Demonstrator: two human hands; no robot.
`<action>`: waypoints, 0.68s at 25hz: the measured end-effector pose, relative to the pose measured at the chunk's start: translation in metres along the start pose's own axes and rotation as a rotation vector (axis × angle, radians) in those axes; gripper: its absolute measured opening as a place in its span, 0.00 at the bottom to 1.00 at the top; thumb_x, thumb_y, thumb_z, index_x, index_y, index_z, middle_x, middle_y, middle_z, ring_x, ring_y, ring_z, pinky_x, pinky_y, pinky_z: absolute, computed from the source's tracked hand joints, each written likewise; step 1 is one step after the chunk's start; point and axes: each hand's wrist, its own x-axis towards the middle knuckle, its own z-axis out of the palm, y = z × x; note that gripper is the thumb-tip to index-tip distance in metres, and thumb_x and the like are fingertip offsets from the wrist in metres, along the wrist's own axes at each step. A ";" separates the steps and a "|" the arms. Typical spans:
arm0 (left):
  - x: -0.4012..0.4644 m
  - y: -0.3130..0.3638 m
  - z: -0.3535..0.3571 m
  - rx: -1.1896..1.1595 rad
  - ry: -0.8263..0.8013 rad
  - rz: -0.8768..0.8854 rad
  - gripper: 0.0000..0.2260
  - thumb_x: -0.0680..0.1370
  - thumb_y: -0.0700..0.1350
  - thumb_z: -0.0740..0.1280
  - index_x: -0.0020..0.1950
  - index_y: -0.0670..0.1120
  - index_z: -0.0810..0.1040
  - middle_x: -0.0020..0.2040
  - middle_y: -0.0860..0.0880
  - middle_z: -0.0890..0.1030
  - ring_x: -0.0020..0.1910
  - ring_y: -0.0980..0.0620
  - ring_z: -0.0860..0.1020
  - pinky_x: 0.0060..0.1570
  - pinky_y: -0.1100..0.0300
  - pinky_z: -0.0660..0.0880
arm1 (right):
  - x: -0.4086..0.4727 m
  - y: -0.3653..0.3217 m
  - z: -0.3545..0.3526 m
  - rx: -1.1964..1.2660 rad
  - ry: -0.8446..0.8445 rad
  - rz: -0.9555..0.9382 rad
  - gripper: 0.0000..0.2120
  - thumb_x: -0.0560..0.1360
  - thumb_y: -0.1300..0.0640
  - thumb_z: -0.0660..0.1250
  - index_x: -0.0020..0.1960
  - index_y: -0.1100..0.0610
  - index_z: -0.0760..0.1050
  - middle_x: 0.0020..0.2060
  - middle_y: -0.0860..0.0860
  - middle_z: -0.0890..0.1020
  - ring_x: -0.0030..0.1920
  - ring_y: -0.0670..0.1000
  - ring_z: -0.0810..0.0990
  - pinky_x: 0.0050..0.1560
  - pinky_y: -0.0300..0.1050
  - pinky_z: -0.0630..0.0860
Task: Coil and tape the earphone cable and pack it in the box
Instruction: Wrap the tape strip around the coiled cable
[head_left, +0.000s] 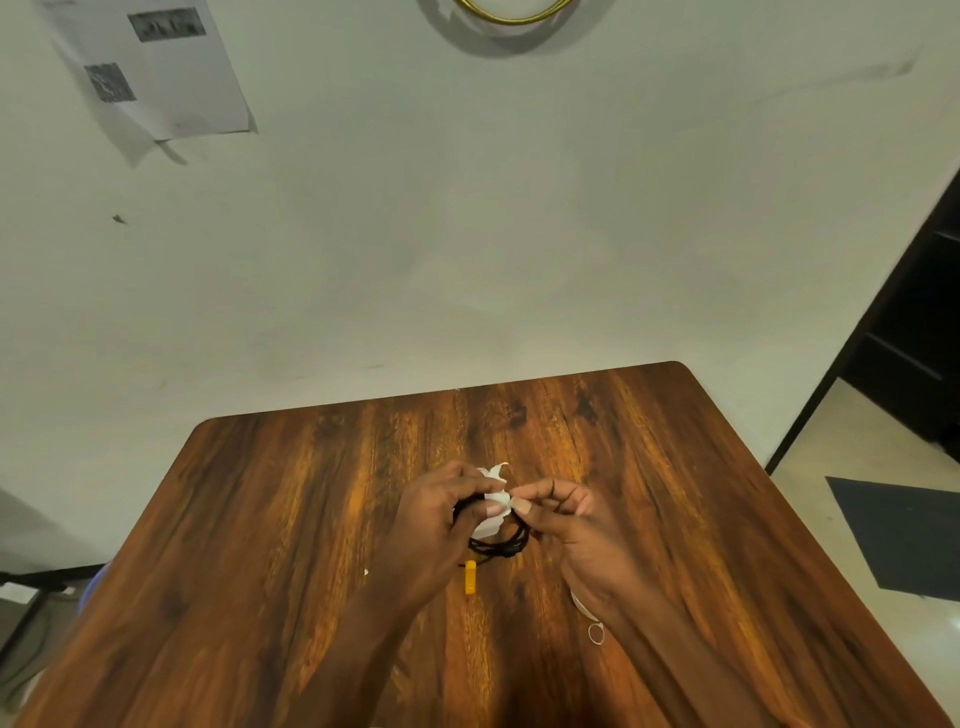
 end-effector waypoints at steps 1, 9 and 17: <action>0.001 0.001 -0.002 0.031 -0.018 0.025 0.07 0.77 0.40 0.70 0.52 0.46 0.85 0.43 0.63 0.77 0.45 0.62 0.77 0.42 0.74 0.70 | 0.001 0.000 0.001 -0.048 0.029 -0.021 0.09 0.69 0.68 0.74 0.47 0.71 0.80 0.41 0.66 0.83 0.41 0.57 0.82 0.48 0.49 0.78; -0.001 -0.007 -0.001 0.248 -0.248 -0.038 0.05 0.81 0.44 0.64 0.50 0.46 0.80 0.46 0.55 0.72 0.41 0.62 0.71 0.42 0.71 0.66 | 0.006 0.005 0.000 -0.442 0.013 -0.162 0.04 0.70 0.65 0.75 0.44 0.64 0.83 0.41 0.61 0.85 0.40 0.52 0.83 0.42 0.41 0.79; -0.007 -0.051 0.007 -0.538 -0.347 -0.576 0.07 0.78 0.37 0.68 0.54 0.35 0.81 0.40 0.41 0.84 0.36 0.54 0.81 0.37 0.66 0.77 | 0.024 0.018 -0.012 -0.608 -0.210 -0.035 0.05 0.73 0.66 0.72 0.48 0.63 0.83 0.41 0.59 0.86 0.38 0.54 0.86 0.44 0.46 0.82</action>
